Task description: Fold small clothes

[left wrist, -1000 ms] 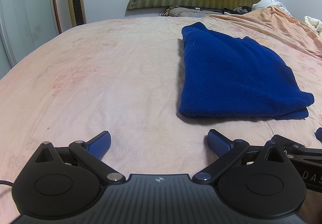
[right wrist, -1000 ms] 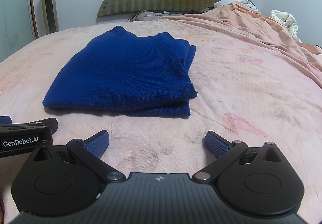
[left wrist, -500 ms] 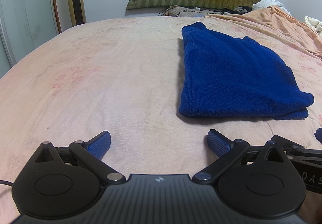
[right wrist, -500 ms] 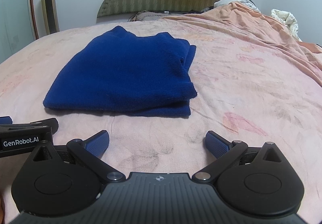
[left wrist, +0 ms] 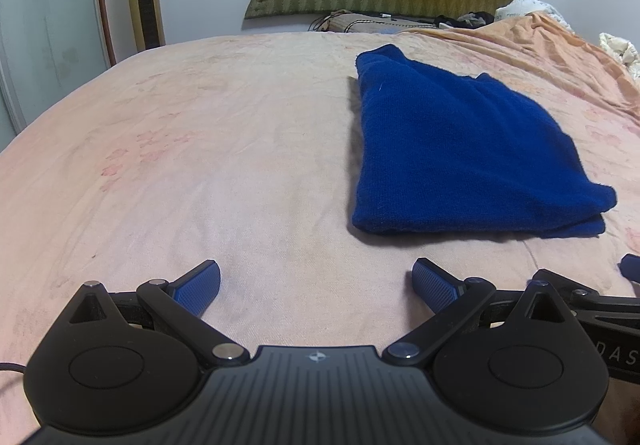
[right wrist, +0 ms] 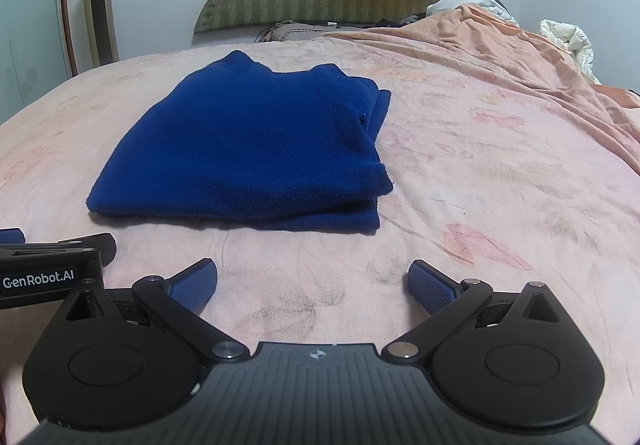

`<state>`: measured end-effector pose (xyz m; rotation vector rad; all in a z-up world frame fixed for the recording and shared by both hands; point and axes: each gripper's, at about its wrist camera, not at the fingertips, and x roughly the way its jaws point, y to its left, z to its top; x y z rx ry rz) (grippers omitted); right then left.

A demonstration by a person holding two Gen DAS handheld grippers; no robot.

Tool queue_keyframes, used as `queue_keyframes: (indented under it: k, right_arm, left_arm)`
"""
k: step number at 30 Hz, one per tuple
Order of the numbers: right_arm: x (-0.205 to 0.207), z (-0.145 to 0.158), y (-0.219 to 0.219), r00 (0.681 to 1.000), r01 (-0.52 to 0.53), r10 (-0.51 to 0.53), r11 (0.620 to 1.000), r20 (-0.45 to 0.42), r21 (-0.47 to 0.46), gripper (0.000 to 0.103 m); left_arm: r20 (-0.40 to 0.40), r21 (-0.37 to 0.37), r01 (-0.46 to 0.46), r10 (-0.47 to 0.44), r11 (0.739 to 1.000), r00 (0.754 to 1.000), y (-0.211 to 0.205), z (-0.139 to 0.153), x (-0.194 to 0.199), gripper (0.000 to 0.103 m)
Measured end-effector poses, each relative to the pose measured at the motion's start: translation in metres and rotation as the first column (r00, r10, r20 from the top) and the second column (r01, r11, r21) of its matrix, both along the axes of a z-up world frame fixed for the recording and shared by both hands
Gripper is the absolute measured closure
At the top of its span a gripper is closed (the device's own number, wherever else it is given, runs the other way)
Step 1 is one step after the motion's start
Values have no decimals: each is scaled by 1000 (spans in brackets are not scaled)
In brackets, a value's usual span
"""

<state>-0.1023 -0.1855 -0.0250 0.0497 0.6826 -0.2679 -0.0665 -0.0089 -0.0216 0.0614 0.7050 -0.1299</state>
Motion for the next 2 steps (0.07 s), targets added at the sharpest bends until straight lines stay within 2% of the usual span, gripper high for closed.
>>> queue_keyframes:
  k: [2]
  right_arm:
    - [-3, 3, -2, 1000, -11, 11, 1000, 3, 14, 0]
  left_arm:
    - [-7, -9, 27, -27, 1000, 1000, 4, 4, -2, 0]
